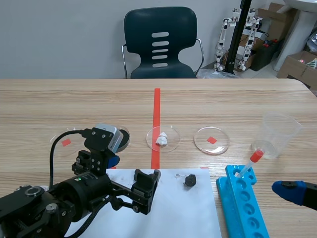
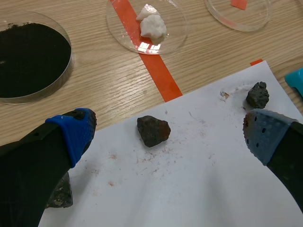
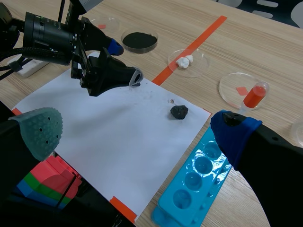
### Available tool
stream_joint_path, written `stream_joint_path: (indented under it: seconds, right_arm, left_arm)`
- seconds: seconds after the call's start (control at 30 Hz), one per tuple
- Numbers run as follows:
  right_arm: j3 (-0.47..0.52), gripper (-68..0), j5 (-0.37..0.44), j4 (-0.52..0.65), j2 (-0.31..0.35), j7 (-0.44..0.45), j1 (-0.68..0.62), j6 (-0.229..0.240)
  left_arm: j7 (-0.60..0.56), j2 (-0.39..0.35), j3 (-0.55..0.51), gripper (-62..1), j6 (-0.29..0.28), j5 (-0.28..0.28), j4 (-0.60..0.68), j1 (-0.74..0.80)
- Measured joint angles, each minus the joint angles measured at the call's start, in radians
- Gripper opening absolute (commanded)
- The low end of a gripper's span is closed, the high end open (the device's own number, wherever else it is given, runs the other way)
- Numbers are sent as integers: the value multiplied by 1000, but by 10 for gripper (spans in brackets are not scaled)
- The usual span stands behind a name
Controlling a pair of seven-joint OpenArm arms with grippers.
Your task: Return to the home posture
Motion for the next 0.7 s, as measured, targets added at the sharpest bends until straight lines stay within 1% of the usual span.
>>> stream_joint_path:
  seconds: [0.33,0.4,0.53,0.6,0.7]
  right_arm:
    - [0,4,0,0,0,0,0,0]
    - [0,4,0,0,0,0,0,0]
    - [0,4,0,0,0,0,0,0]
    - [0,4,0,0,0,0,0,0]
    - [0,4,0,0,0,0,0,0]
  left_arm:
    - [4,0,0,14,0,2,0,0]
    - [12,0,0,14,0,27,0,0]
    - [69,-2,0,14,0,53,3,4]
    - [68,-14,0,14,0,53,26,21]
    - [68,-41,-10,14,0,52,94,60]
